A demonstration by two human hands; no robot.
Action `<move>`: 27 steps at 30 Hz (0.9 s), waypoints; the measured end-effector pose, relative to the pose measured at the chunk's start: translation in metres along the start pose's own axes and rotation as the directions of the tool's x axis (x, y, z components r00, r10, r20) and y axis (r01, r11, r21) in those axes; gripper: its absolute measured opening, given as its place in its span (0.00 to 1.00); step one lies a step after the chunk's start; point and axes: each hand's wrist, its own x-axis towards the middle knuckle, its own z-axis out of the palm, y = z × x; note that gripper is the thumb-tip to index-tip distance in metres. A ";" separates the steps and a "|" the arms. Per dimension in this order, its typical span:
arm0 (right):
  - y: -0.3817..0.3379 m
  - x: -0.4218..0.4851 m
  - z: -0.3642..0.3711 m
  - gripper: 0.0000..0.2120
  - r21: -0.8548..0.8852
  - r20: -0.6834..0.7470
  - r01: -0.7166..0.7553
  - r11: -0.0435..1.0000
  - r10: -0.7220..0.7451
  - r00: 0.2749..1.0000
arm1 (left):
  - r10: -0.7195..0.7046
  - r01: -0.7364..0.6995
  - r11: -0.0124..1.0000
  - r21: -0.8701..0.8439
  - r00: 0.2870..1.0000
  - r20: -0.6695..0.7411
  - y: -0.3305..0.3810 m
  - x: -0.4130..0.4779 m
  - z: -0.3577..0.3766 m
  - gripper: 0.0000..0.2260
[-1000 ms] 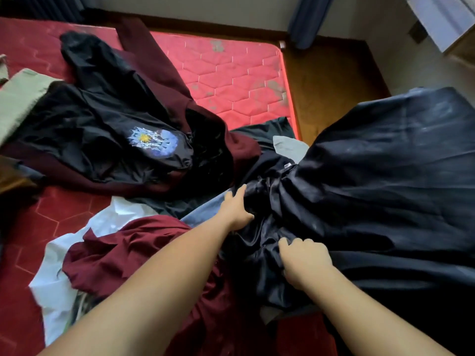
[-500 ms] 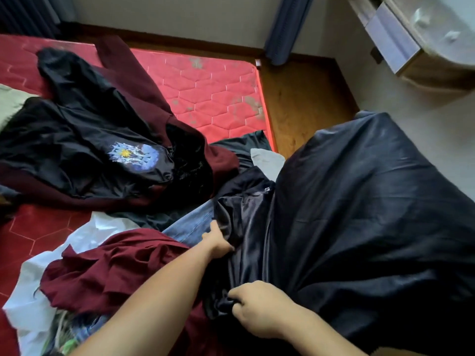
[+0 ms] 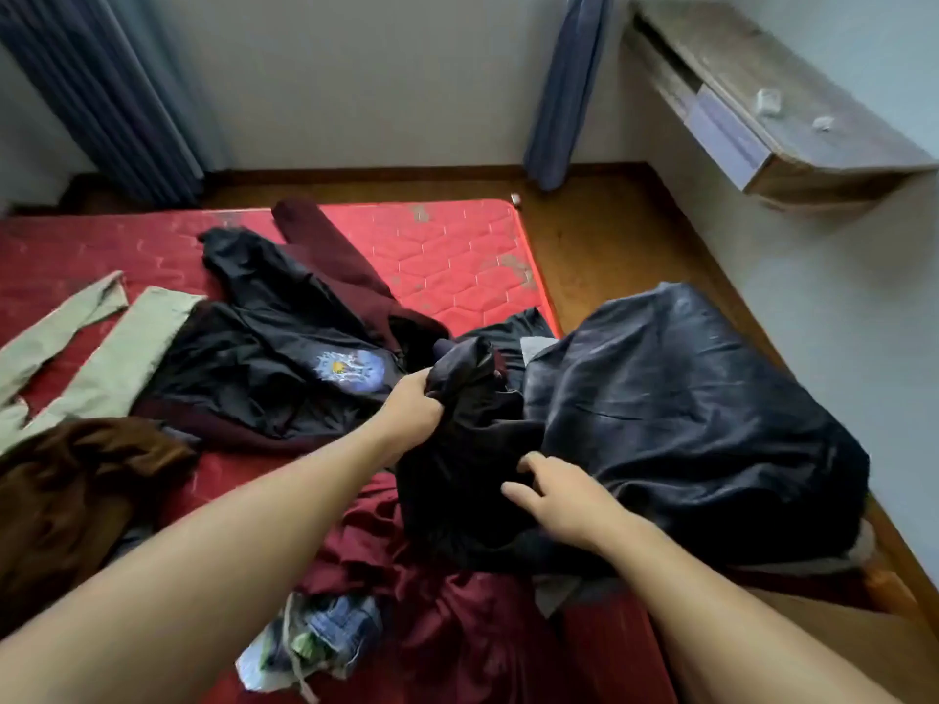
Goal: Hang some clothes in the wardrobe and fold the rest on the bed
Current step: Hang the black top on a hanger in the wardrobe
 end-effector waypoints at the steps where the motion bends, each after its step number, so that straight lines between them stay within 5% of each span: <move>1: -0.009 0.000 -0.015 0.23 0.025 -0.067 -0.011 1.000 0.012 0.998 | 0.025 -0.025 1.000 0.006 1.000 0.015 0.019 -0.011 -0.016 0.16; 4: -0.043 -0.002 -0.059 0.27 0.077 -0.235 -0.017 0.997 0.035 0.971 | 0.143 -0.143 0.989 0.036 0.990 0.005 0.074 -0.046 -0.067 0.13; 7: -0.091 -0.012 -0.103 0.32 0.102 -0.354 0.001 0.995 0.036 0.935 | 0.234 -0.233 0.971 0.048 0.972 -0.007 0.123 -0.087 -0.118 0.20; 10: -0.145 -0.026 -0.144 0.38 -0.066 -0.430 0.010 0.998 -0.037 0.902 | 0.340 -0.339 0.940 0.027 0.940 -0.023 0.171 -0.133 -0.171 0.26; 15: -0.239 -0.058 -0.210 0.32 -0.106 -0.250 0.126 0.986 -0.149 0.957 | 0.515 -0.522 0.853 -0.002 0.843 -0.156 0.253 -0.207 -0.246 0.29; 18: -0.292 -0.085 -0.251 0.27 -0.164 -0.332 0.190 0.968 -0.236 0.913 | 0.583 -0.604 0.797 -0.024 0.778 -0.234 0.293 -0.243 -0.279 0.27; 22: -0.344 -0.123 -0.279 0.10 0.205 -0.327 0.417 0.885 -0.340 0.882 | 0.646 -0.655 0.754 0.051 0.724 -0.243 0.331 -0.281 -0.314 0.23; 27: -0.379 -0.161 -0.286 0.15 0.391 -0.399 0.534 0.749 -0.385 0.832 | 0.609 -0.596 0.792 0.133 0.758 -0.233 0.347 -0.315 -0.368 0.19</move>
